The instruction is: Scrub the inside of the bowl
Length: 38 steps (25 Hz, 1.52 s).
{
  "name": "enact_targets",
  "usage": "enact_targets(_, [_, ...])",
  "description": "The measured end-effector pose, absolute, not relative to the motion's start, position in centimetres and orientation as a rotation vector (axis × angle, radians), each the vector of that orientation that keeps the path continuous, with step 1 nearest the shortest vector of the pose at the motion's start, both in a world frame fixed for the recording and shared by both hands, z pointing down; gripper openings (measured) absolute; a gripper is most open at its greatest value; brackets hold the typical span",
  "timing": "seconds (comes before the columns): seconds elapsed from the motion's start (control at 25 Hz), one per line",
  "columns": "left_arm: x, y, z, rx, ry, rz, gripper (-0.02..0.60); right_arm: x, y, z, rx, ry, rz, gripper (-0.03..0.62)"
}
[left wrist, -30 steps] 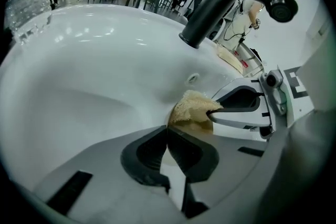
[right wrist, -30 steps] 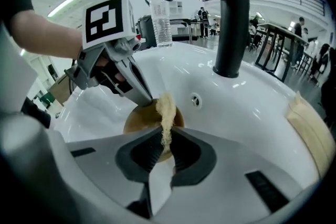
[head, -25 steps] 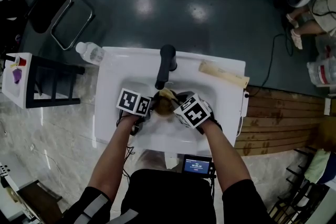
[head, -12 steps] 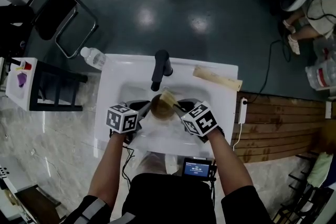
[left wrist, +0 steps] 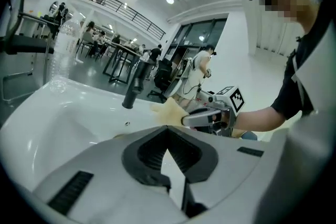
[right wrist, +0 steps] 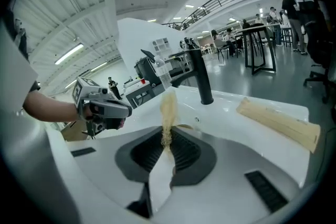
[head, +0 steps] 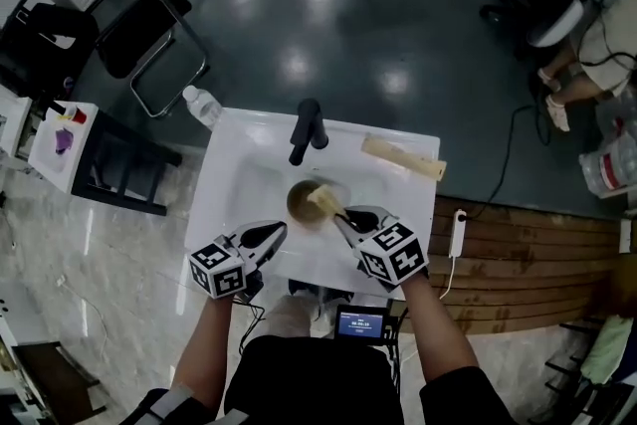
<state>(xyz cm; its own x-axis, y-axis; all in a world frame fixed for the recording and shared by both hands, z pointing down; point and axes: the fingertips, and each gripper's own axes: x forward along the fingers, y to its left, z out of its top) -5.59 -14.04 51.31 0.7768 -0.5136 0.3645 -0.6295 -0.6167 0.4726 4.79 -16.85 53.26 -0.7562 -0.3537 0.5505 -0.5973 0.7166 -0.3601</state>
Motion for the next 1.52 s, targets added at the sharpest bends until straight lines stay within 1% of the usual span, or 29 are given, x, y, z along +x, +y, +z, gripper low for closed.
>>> enact_targets(0.16, [-6.4,-11.0,48.7,2.423,-0.895,0.169,0.003,5.9,-14.8,50.9,0.776,-2.517,0.691,0.041])
enact_targets(0.44, [-7.5,-5.0,46.2,2.504,-0.917,0.141,0.003,6.8,-9.4,48.3,0.899,-2.545,0.676,0.041])
enact_targets(0.8, [-8.8,6.9,43.4,2.587,-0.947,0.07,0.003,4.6,2.4,45.6,1.034,-2.564,0.645,0.041])
enact_targets(1.16, [-7.7,18.7,43.7,2.659,-0.902,0.114,0.003,4.2,14.8,43.5,1.08,-2.569,0.61,0.041])
enact_targets(1.52, [-4.3,24.2,42.7,2.681,-0.906,0.13,0.003,6.4,20.1,41.3,1.063,-2.616,0.562,0.041])
